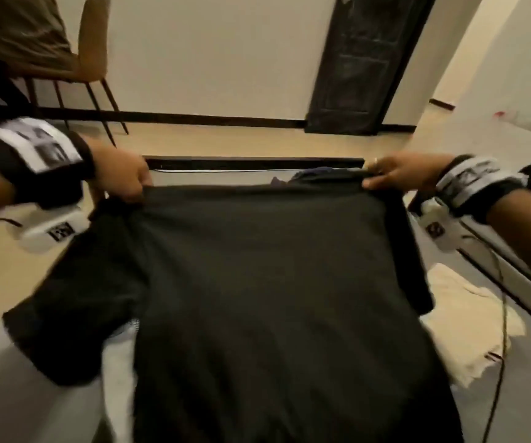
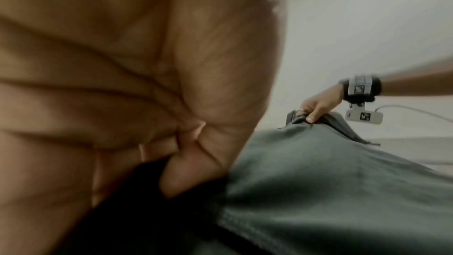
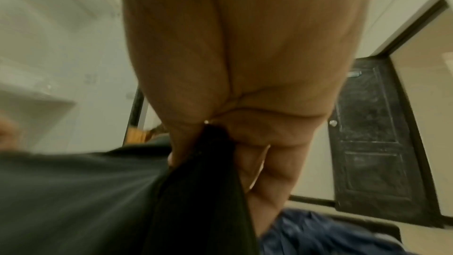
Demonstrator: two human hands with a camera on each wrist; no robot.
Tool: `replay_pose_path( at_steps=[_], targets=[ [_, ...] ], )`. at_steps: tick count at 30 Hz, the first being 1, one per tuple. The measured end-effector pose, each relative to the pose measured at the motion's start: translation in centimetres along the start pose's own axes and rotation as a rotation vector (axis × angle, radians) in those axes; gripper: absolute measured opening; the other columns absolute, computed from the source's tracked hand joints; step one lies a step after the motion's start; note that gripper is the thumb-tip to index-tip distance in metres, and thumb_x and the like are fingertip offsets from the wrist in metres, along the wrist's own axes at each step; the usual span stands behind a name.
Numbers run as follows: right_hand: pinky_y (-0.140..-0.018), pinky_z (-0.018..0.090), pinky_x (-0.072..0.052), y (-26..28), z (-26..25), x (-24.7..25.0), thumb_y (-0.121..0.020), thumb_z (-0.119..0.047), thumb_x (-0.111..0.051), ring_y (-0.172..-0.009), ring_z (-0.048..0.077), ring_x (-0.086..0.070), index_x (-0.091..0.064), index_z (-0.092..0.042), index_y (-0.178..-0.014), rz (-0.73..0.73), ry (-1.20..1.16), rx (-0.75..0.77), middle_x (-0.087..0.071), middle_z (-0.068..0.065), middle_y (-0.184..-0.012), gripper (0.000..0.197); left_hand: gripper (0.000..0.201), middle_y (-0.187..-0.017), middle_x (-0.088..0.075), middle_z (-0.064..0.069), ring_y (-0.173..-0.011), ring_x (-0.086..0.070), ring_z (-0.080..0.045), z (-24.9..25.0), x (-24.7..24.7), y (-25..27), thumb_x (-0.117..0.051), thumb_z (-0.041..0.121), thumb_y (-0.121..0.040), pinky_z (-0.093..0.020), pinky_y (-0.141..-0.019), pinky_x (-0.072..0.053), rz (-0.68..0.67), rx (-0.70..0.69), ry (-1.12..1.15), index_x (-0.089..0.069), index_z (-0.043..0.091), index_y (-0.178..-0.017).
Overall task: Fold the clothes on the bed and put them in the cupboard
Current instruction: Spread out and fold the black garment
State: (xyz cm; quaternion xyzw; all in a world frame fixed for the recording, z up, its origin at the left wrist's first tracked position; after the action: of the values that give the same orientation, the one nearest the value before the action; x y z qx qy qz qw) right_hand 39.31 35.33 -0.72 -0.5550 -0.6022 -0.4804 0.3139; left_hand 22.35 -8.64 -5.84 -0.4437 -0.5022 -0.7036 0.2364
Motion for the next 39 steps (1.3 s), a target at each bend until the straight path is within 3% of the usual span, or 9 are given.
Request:
replay_pose_path(
  at_steps=[3, 7, 10, 16, 19, 21, 25, 34, 39],
  targets=[
    [-0.077, 0.032, -0.043, -8.3, 3.2, -8.3, -0.098, -0.031, -0.062, -0.083, 0.024, -0.061, -0.064, -0.019, -0.085, -0.072, 0.229, -0.025, -0.063, 0.005, -0.087, 0.019, 0.022, -0.102, -0.072, -0.011, -0.085, -0.063, -0.025, 2.5, -5.6, -4.5, -0.055, 0.014, -0.089, -0.029, -0.081, -0.052, 0.126, 0.023, -0.281, -0.073, 0.01, -0.101],
    [-0.086, 0.033, -0.044, -16.0, 6.2, -15.3, -0.101, -0.026, -0.058, -0.105, 0.032, -0.061, -0.066, -0.01, -0.116, -0.094, 0.297, -0.092, -0.065, 0.011, -0.114, 0.024, 0.024, -0.11, -0.07, -0.016, -0.1, -0.066, -0.031, 1.1, -9.8, -11.8, -0.06, 0.015, -0.091, -0.032, -0.08, -0.049, 0.135, 0.071, -0.202, -0.068, 0.003, -0.11],
    [-0.093, 0.04, -0.049, -20.0, 7.8, -17.3, -0.1, -0.03, -0.058, -0.107, 0.031, -0.061, -0.066, -0.015, -0.119, -0.063, 0.299, -0.12, -0.066, 0.012, -0.118, 0.026, 0.022, -0.11, -0.068, -0.016, -0.101, -0.065, -0.032, -0.2, -11.6, -15.6, -0.062, 0.014, -0.09, -0.032, -0.08, -0.049, 0.163, 0.088, -0.135, -0.067, 0.004, -0.109],
    [-0.087, 0.038, -0.046, -27.1, 8.2, -18.2, -0.102, -0.028, -0.054, -0.109, 0.036, -0.059, -0.063, -0.013, -0.12, 0.023, 0.351, -0.097, -0.062, 0.017, -0.122, 0.026, 0.017, -0.1, -0.068, -0.016, -0.092, -0.066, -0.032, -3.6, -11.6, -21.9, -0.063, 0.014, -0.086, -0.035, -0.078, -0.053, 0.221, 0.139, -0.064, -0.068, 0.006, -0.099],
    [-0.108, 0.055, -0.036, -30.9, 7.8, -18.4, -0.103, -0.035, -0.049, -0.13, 0.042, -0.043, -0.053, -0.021, -0.138, 0.033, 0.419, -0.139, -0.043, 0.015, -0.144, 0.038, 0.018, -0.106, -0.065, -0.017, -0.096, -0.064, -0.035, -5.3, -9.9, -24.8, -0.06, 0.013, -0.088, -0.037, -0.082, -0.052, 0.291, 0.163, -0.043, -0.066, 0.006, -0.103],
    [-0.112, 0.064, -0.026, -33.3, 7.4, -18.5, -0.103, -0.037, -0.049, -0.142, 0.041, -0.029, -0.048, -0.027, -0.144, 0.019, 0.445, -0.156, -0.031, 0.008, -0.155, 0.042, 0.019, -0.111, -0.064, -0.019, -0.1, -0.063, -0.038, -6.4, -8.7, -26.5, -0.058, 0.012, -0.091, -0.038, -0.083, -0.05, 0.346, 0.182, -0.042, -0.064, 0.006, -0.107],
    [-0.095, 0.043, -0.048, -37.4, 6.3, -17.5, -0.103, -0.035, -0.048, -0.112, 0.033, -0.057, -0.055, -0.023, -0.136, -0.042, 0.471, -0.095, -0.056, 0.012, -0.136, 0.035, 0.016, -0.109, -0.063, -0.021, -0.099, -0.063, -0.038, -7.7, -7.0, -30.1, -0.053, 0.01, -0.094, -0.038, -0.081, -0.049, 0.404, 0.193, -0.08, -0.063, 0.004, -0.105],
    [-0.098, 0.037, -0.04, -44.1, 3.8, -14.4, -0.108, -0.027, -0.041, -0.123, 0.038, -0.054, -0.049, -0.008, -0.138, -0.062, 0.422, -0.131, -0.054, 0.021, -0.137, 0.037, 0.02, -0.111, -0.061, -0.026, -0.097, -0.063, -0.043, -10.8, -3.3, -34.9, -0.051, 0.008, -0.094, -0.04, -0.076, -0.049, 0.522, 0.247, -0.136, -0.062, 0.0, -0.108],
    [-0.107, 0.043, -0.039, -44.8, 3.9, -14.8, -0.107, -0.033, -0.042, -0.128, 0.037, -0.051, -0.042, -0.014, -0.146, -0.075, 0.415, -0.185, -0.05, 0.018, -0.145, 0.044, 0.018, -0.101, -0.063, -0.023, -0.088, -0.062, -0.04, -12.1, -2.7, -35.7, -0.056, 0.017, -0.093, -0.041, -0.076, -0.053, 0.509, 0.234, -0.013, -0.063, 0.001, -0.098]
  ],
)
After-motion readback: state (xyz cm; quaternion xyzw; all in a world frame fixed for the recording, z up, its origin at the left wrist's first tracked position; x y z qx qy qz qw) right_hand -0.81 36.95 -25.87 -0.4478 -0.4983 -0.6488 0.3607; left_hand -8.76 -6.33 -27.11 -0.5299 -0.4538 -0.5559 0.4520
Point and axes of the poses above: each hand's wrist, its own y-axis away from the middle knuckle, its own x-axis out of the back of the hand, z = x × y, the point moved 4 cm from there along -y, towards the middle knuckle
